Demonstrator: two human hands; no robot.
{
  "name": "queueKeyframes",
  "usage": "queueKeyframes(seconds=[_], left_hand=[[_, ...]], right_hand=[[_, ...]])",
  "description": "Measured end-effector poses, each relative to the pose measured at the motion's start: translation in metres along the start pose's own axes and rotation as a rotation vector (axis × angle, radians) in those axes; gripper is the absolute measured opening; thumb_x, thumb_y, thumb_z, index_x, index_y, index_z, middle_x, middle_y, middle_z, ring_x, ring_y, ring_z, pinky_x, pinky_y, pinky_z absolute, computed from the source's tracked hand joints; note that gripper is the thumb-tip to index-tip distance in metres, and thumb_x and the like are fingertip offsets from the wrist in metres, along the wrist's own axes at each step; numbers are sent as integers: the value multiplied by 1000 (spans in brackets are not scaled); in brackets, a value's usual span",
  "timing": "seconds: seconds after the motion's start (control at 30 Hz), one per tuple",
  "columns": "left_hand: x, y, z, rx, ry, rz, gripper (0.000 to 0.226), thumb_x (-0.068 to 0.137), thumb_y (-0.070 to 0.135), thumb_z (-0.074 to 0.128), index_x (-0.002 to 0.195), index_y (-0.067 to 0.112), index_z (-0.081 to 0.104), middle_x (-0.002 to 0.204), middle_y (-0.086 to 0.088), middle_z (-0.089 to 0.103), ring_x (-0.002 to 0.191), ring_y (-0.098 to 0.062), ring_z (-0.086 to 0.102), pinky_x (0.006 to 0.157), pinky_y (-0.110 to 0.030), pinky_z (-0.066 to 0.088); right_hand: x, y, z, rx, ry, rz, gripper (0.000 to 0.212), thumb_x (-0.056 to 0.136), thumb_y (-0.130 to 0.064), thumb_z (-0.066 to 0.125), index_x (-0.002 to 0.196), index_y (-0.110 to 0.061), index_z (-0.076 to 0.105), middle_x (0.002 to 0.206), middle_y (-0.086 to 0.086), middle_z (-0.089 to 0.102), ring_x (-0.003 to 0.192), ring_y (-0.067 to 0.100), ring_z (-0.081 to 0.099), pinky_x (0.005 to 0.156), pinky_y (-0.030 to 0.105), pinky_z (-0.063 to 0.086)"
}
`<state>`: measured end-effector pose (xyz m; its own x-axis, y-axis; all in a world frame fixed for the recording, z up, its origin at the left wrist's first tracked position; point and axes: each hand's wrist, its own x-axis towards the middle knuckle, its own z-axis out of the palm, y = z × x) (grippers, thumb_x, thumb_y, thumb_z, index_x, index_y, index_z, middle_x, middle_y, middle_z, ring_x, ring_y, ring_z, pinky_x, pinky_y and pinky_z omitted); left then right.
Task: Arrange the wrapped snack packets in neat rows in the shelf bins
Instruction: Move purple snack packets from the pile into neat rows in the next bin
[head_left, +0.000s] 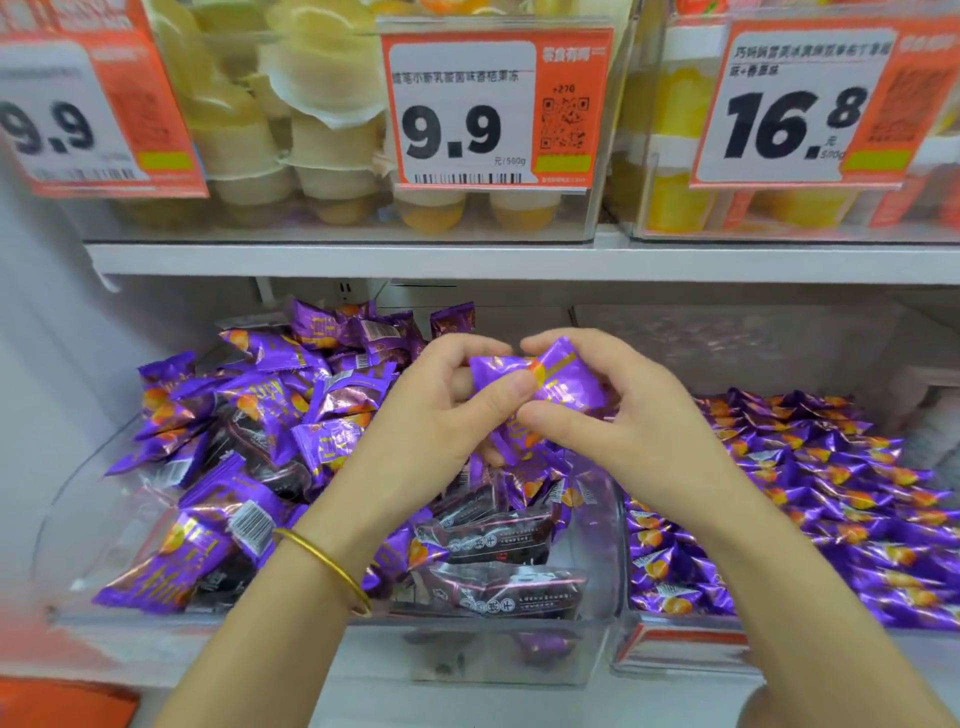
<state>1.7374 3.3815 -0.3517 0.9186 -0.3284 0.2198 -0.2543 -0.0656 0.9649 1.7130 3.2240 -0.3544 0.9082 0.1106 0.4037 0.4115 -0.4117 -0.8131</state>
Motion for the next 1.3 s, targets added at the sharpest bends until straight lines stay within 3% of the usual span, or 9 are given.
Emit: queueKeyframes(seconds=[0.1, 0.27, 0.43, 0.57, 0.87, 1.0, 1.07, 1.17, 1.3], left_hand=[[-8, -3, -18, 232, 89, 50, 27, 85, 46, 59, 95, 21, 60, 68, 7, 67, 54, -7, 60, 54, -21, 49], [-21, -4, -74, 899, 496, 295, 14, 84, 16, 65, 98, 18, 66, 89, 7, 62, 81, -5, 55, 78, -18, 39], [-28, -14, -101, 1235, 86, 10, 89, 66, 54, 74, 142, 29, 35, 141, 3, 42, 125, -26, 38, 105, -41, 30], [-27, -15, -94, 1375, 44, -44, 99, 72, 47, 73, 148, 40, 9, 152, 17, 21, 128, -19, 22, 105, -41, 28], [-23, -11, -83, 1460, 104, 71, 67, 81, 40, 66, 138, 29, 34, 129, 5, 49, 119, -21, 38, 93, -35, 34], [-25, -6, -80, 1219, 139, 118, 62, 80, 35, 69, 134, 20, 44, 125, 0, 53, 118, -22, 42, 95, -31, 34], [-26, -2, -72, 1063, 149, 121, 63, 79, 34, 70, 134, 19, 45, 126, 3, 52, 120, -18, 44, 93, -23, 31], [-23, 2, -58, 827, 145, 55, 52, 78, 30, 72, 126, 22, 51, 111, 13, 54, 94, -9, 52, 77, -12, 33], [-17, 1, -44, 621, 106, -41, 31, 74, 30, 75, 100, 24, 59, 81, 11, 61, 62, -4, 52, 63, -20, 39]], right_hand=[[2, -6, 8, -59, 19, -79, 32, 71, -31, 71, 99, -36, 58, 95, -15, 62, 86, 3, 59, 77, 16, 46], [3, -12, 19, -180, -13, -103, 31, 76, -19, 74, 96, -33, 56, 98, -10, 52, 90, -3, 50, 77, 4, 35], [5, -16, 20, -140, 29, -35, 34, 77, -23, 72, 104, -33, 54, 82, -13, 57, 70, 1, 53, 66, 10, 41], [5, -15, 25, -108, 24, 0, 50, 77, -24, 72, 118, -36, 46, 82, -13, 61, 70, 2, 56, 73, 15, 45], [5, -14, 27, -122, 48, 37, 55, 76, -24, 73, 122, -35, 46, 82, -15, 62, 75, 1, 58, 77, 18, 46], [5, -13, 25, 14, 66, 92, 62, 69, -28, 80, 120, -39, 46, 100, -9, 64, 96, 11, 63, 89, 32, 49], [6, -13, 21, 204, 51, 118, 64, 60, -26, 86, 113, -34, 52, 99, -5, 68, 87, 14, 66, 80, 33, 52], [5, -12, 9, 529, -31, 112, 59, 50, -7, 86, 102, -18, 61, 84, -3, 70, 71, 13, 65, 64, 25, 54], [1, -9, -8, 781, -106, 60, 50, 50, -22, 84, 97, -15, 67, 86, 4, 70, 72, 15, 66, 64, 26, 54]])
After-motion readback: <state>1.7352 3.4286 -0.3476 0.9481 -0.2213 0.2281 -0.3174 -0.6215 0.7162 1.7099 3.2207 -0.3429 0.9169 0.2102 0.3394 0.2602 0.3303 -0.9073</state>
